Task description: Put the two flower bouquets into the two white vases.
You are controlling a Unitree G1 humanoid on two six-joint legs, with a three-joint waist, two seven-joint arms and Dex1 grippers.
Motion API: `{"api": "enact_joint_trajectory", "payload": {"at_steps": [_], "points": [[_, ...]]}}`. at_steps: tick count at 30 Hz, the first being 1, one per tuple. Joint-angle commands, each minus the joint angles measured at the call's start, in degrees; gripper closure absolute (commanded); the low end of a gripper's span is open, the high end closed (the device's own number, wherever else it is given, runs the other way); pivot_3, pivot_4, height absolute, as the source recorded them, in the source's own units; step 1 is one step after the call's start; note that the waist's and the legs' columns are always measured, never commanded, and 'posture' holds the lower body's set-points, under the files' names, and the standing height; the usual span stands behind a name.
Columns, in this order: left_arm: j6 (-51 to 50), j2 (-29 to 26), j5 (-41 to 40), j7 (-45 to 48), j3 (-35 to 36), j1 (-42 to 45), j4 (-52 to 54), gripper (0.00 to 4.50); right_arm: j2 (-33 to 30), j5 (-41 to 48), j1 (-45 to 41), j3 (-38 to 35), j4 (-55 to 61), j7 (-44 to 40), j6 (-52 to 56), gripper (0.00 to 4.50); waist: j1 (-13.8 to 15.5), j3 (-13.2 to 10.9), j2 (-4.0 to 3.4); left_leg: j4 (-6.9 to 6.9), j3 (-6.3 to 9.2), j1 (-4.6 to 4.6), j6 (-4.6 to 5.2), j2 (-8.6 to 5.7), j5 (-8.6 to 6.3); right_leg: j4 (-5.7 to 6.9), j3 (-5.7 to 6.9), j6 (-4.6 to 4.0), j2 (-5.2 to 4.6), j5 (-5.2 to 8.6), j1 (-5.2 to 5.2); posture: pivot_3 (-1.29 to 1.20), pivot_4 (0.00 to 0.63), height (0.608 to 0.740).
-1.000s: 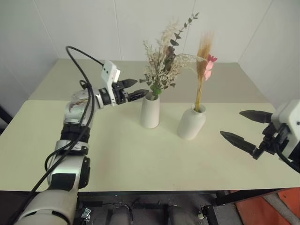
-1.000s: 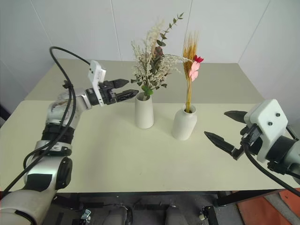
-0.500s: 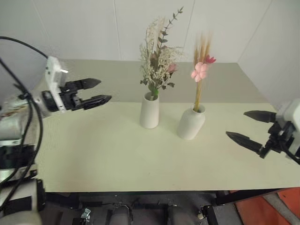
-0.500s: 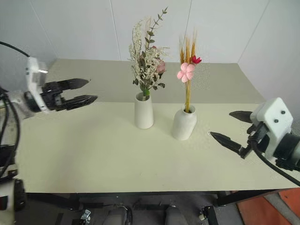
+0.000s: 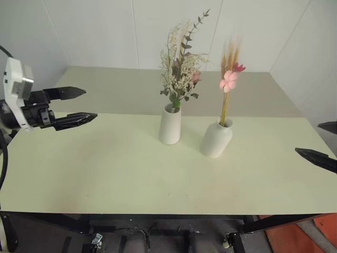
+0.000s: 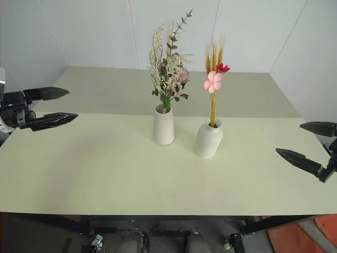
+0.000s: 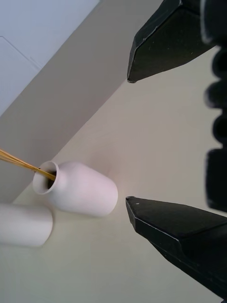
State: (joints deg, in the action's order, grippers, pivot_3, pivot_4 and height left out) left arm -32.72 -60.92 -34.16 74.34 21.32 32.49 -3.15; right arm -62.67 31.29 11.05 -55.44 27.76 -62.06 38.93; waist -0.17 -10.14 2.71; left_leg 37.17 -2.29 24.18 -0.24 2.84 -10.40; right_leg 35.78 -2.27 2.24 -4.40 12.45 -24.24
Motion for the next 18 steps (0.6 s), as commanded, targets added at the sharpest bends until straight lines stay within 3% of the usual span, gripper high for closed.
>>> {"api": "enact_joint_trajectory", "payload": {"at_steps": [1, 18], "points": [[0.4, -1.2, -1.8, 0.4, 2.0, -0.4, 1.7, 0.01, -1.5, -2.7, -0.4, -2.7, -1.4, 0.0, -1.7, 0.0, 0.0, 0.0, 0.0, 0.0, 0.0, 0.0, 0.0, 0.0, 0.0, 0.0, 0.0, -0.02, 0.0, 0.01, 0.0, 0.0, 0.15, 0.74], [4.0, -0.3, 0.4, 0.5, -2.3, 2.5, -2.9, 0.01, -0.8, -5.2, 0.1, -3.3, -1.0, -1.4, -2.4, 0.0, -0.2, 0.0, 0.0, -0.02, -0.02, 0.0, 0.0, -0.01, 0.0, 0.01, -0.01, 0.01, 0.0, 0.0, -0.02, 0.0, 0.15, 0.74]]}}
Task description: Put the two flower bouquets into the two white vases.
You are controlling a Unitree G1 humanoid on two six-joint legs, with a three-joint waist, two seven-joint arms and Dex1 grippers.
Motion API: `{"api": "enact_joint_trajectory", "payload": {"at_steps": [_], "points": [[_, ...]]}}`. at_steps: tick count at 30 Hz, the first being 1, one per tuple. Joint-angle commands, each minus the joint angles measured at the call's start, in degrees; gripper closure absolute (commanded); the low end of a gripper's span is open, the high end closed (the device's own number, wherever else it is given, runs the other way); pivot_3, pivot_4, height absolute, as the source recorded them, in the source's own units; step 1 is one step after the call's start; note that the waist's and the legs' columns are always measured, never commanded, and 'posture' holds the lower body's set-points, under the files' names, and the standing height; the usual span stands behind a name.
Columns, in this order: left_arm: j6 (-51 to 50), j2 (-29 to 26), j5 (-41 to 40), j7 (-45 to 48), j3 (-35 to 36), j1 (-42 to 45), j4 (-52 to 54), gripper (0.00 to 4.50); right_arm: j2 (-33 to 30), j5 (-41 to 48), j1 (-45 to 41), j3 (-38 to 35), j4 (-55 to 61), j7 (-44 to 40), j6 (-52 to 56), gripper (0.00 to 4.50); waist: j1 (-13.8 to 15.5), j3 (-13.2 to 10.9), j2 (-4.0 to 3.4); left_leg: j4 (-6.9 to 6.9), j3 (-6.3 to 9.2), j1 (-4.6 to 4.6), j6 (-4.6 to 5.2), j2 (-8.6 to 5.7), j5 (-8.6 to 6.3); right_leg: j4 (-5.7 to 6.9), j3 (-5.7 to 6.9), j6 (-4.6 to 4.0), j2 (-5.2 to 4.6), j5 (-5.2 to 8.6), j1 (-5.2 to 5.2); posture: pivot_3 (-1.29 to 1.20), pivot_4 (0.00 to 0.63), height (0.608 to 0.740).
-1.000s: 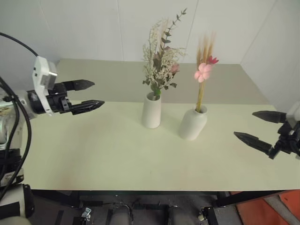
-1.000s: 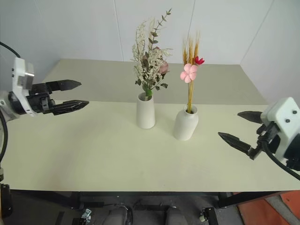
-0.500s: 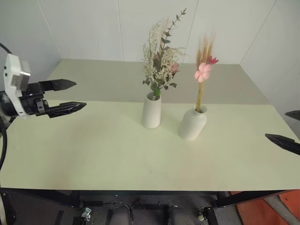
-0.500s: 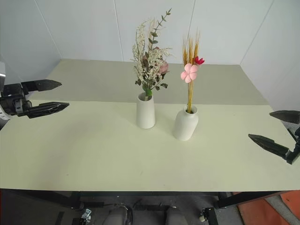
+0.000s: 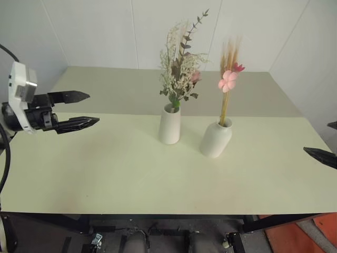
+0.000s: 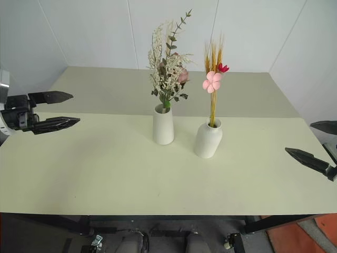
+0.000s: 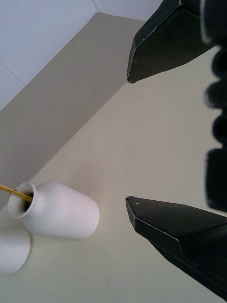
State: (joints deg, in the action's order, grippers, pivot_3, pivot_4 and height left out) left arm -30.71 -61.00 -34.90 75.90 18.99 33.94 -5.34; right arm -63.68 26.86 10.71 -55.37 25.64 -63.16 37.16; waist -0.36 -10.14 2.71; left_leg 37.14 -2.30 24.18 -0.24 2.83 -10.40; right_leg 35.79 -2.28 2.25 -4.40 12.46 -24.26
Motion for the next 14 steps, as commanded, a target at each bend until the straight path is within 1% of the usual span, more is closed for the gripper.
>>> {"api": "enact_joint_trajectory", "payload": {"at_steps": [1, 4, 9, 14], "points": [[2.1, -0.4, 1.0, -0.9, 0.3, 0.9, -0.8, 0.01, 0.5, -0.7, 0.6, -3.6, 1.7, -0.2, -0.3, 0.0, 0.0, 0.0, 0.0, 0.0, 0.0, 0.0, 0.0, 0.0, 0.0, 0.0, 0.0, 0.03, 0.0, -0.02, 0.0, 0.0, 0.15, 0.74], [2.3, -0.8, 0.6, -0.1, 0.6, 0.8, -1.0, 0.01, 1.4, -0.2, 0.6, -3.5, 3.4, 0.4, 0.4, 0.0, -0.1, 0.0, 0.0, 0.0, 0.0, 0.01, 0.0, 0.0, 0.0, 0.0, 0.0, 0.06, 0.0, -0.03, -0.01, 0.0, 0.15, 0.74], [2.6, -0.1, 0.6, 0.0, -0.5, 1.7, -1.1, 0.01, 1.2, -0.5, 0.0, -2.5, 3.2, 0.9, 0.2, 0.0, -0.3, 0.0, 0.0, 0.0, 0.0, 0.0, 0.0, 0.0, 0.0, 0.01, 0.0, 0.05, 0.0, -0.03, 0.0, 0.0, 0.15, 0.74], [3.1, -1.7, 1.2, 0.5, 0.5, -0.4, -1.0, 0.01, 1.3, -0.4, 0.3, -2.5, 3.7, 0.6, 0.6, 0.0, -0.3, 0.0, 0.0, 0.0, 0.0, 0.01, 0.0, 0.0, 0.0, 0.02, 0.0, 0.06, 0.0, -0.03, -0.01, 0.0, 0.15, 0.74]]}}
